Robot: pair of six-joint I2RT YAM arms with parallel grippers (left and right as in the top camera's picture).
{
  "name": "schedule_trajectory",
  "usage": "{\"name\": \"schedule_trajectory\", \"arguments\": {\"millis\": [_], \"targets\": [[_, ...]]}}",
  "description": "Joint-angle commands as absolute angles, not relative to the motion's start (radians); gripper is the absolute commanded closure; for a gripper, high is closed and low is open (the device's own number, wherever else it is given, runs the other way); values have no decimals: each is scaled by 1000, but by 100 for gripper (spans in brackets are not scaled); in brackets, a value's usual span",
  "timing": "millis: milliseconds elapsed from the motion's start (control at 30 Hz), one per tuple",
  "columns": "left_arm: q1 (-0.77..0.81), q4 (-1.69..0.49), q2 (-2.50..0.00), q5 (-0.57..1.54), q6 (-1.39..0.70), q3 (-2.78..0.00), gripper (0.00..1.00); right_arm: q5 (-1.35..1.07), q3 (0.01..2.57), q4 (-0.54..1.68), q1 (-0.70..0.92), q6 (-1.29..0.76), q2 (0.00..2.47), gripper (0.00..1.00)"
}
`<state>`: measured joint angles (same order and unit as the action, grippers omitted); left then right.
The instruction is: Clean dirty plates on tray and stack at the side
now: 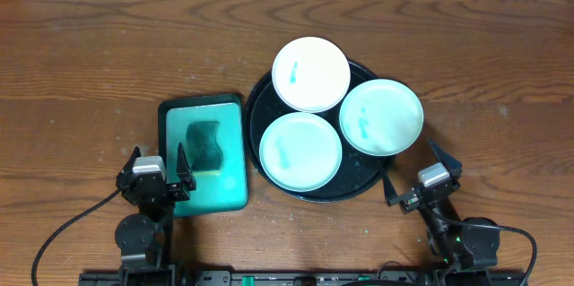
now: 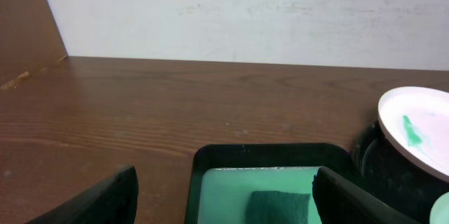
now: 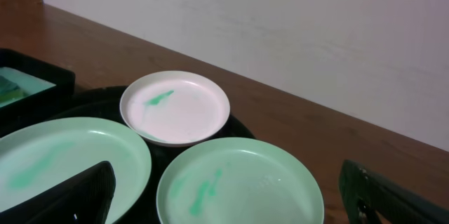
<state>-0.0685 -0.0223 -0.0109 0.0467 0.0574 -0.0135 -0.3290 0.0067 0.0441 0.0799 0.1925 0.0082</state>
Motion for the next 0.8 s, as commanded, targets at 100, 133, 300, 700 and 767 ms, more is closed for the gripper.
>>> {"name": "schedule_trajectory", "arguments": {"millis": [100, 133, 300, 700, 767], "targets": [[-66, -69, -4, 44, 74, -5, 20, -337, 6, 48, 86, 188, 7, 1], [-66, -69, -4, 44, 74, -5, 20, -338, 6, 48, 86, 188, 7, 1], [-66, -69, -4, 44, 74, -5, 20, -337, 6, 48, 86, 188, 7, 1], [-66, -69, -4, 44, 74, -5, 20, -337, 6, 48, 86, 188, 7, 1], [-66, -69, -4, 44, 74, -5, 20, -338, 6, 48, 86, 188, 7, 1]]}}
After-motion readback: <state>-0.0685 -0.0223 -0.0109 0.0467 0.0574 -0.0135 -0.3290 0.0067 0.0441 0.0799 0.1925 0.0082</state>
